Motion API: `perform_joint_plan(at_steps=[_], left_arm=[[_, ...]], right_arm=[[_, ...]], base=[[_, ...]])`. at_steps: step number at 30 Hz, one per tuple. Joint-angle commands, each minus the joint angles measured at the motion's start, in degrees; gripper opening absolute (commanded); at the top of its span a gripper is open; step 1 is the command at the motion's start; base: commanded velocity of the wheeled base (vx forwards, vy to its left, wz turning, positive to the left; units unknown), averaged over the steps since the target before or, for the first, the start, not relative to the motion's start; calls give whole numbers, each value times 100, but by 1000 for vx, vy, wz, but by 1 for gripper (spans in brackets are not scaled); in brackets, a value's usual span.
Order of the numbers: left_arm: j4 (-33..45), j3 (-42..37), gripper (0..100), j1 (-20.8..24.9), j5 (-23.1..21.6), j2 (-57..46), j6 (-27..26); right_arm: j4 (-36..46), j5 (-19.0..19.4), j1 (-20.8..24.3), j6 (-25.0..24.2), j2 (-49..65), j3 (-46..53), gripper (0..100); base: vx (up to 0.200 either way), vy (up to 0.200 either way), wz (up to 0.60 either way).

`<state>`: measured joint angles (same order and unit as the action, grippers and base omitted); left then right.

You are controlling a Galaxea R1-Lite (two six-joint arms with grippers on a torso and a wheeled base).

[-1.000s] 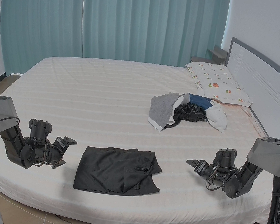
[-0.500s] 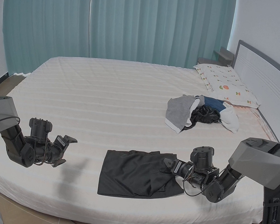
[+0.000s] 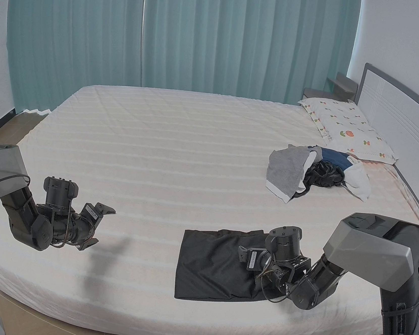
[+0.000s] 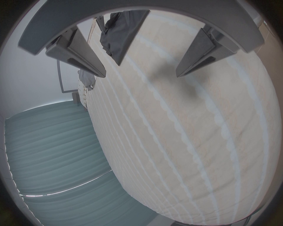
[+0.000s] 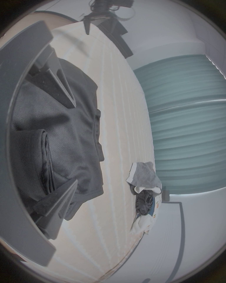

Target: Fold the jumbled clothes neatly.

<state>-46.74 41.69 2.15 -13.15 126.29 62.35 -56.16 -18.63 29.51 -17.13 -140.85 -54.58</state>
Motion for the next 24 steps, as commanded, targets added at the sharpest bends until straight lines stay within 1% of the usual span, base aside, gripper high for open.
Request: perform_joint_plan(at_steps=[1,6,7,13,17,20,21,24], left_arm=[[-2,-12,100,5,6,9,-13],[-2,-21,100,5,15,9,-22],[-2,-21,100,5,15,9,-22],[-2,-21,100,5,23,18,-22],[-2,-21,100,14,23,36,-22],[-2,-21,100,14,23,44,-30],[-2,-12,100,14,32,44,-30],[-2,-12,100,14,32,44,-30]], right_arm=[[-53,-255,46,210,-30,149,100],[-44,-326,46,315,-30,342,100],[-53,-343,46,342,-30,369,0],[-62,-387,28,386,321,738,0],[-44,-299,-51,368,717,1037,0],[-62,-27,-139,324,928,1424,0],[-62,131,-192,315,1007,1617,0],[-114,307,-385,324,1042,1916,0]], base=[[0,0,0],[0,0,0],[0,0,0],[0,0,0],[0,0,0],[0,0,0],[0,0,0],[0,0,0]])
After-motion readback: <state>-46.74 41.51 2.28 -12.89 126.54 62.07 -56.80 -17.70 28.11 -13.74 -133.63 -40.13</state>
